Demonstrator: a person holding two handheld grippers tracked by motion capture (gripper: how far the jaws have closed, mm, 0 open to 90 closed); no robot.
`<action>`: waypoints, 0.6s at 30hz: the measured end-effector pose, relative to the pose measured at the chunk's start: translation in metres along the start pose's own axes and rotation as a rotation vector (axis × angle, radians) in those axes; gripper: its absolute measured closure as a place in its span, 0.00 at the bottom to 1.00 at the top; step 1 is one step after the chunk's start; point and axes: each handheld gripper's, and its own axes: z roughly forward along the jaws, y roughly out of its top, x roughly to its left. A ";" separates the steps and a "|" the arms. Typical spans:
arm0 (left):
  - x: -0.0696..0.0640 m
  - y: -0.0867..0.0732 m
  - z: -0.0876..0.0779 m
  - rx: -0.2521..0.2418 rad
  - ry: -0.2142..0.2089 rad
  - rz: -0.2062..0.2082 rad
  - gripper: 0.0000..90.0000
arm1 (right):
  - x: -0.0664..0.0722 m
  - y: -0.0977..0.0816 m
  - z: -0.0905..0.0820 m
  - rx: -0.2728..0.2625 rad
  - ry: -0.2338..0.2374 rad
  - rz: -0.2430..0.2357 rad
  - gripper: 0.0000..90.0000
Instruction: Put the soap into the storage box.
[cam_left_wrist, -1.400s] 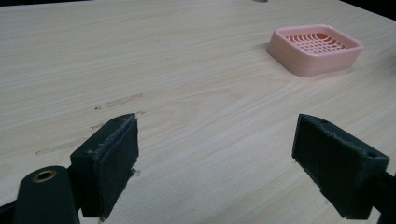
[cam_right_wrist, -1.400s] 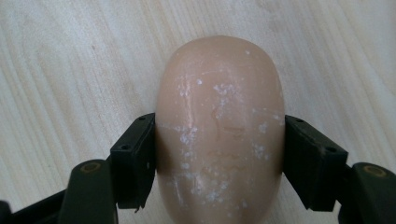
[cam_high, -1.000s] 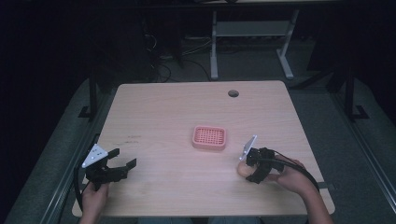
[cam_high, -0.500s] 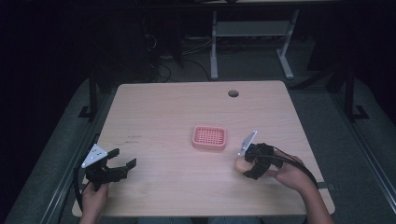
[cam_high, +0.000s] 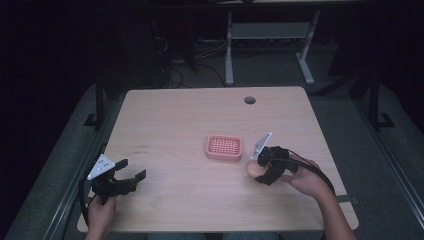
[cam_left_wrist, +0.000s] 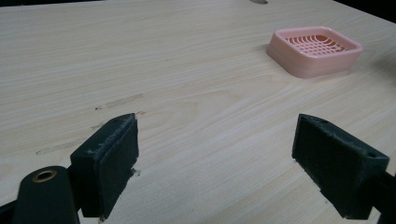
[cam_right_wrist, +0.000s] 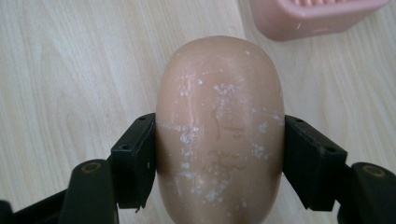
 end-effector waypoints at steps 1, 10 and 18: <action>0.000 0.000 0.000 0.000 0.000 -0.001 0.16 | -0.001 0.002 0.000 0.004 0.000 -0.004 0.36; 0.000 0.001 -0.001 -0.006 0.000 0.001 0.16 | -0.005 0.017 0.000 -0.003 -0.001 -0.022 0.36; -0.001 0.001 0.000 -0.008 -0.001 -0.004 0.16 | -0.010 0.024 -0.003 -0.017 -0.003 -0.023 0.36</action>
